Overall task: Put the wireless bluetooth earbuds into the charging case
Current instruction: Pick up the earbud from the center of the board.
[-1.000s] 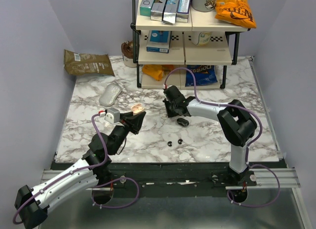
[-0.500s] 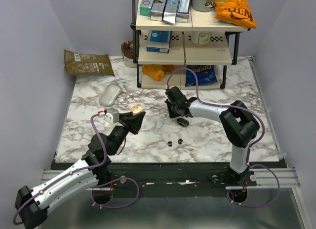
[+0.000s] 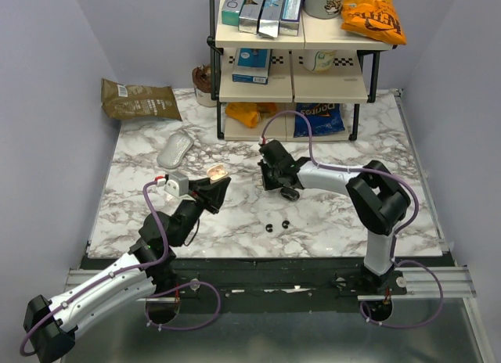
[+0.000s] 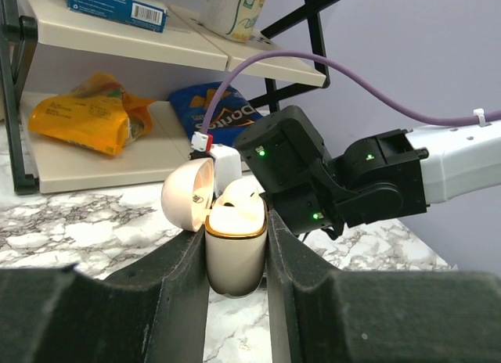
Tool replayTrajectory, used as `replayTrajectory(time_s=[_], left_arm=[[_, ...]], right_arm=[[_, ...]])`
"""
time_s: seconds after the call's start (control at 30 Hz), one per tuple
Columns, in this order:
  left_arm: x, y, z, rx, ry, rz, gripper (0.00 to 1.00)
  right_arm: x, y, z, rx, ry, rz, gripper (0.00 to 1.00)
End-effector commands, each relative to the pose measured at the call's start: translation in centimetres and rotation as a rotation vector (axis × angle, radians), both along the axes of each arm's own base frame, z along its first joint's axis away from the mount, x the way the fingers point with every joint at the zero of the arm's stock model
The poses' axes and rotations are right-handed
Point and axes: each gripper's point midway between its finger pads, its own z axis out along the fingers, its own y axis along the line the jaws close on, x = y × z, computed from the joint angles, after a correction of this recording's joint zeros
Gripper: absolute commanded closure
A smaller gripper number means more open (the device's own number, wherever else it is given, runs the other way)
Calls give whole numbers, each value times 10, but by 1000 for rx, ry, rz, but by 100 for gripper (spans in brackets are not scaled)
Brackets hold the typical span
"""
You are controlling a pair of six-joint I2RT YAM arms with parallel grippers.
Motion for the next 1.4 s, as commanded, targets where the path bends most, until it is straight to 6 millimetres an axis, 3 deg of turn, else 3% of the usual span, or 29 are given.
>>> replayTrajectory(time_s=[0.0,0.37,0.57,0.7,0.83,0.93,1.17,1.37], left_arm=[[0,4,11,-20,-18,18,100],[1,4,9,-9,-18,21,100],[2,2,9,-12,-18,17,100],[1,2,9,-9,-20,15,100],[0,4,12,-17,-25,18,100],[-1,5,12,-21,-25,21,100],[-1,7,15,-32,-26,25,100],[-1,10,16,-41,-23,36,100]], right_arm=[[3,11,-5,-7,21,11,99],[22,9,-12,-121,-40,98,95],[30,15,-8,-139,-88,190,82],[31,9,0,-156,-114,181,67],[29,-3,26,-131,-150,86,60],[24,-7,34,-83,-119,-10,60],[3,28,45,205,111,-250,58],[4,39,34,279,203,-398,49]])
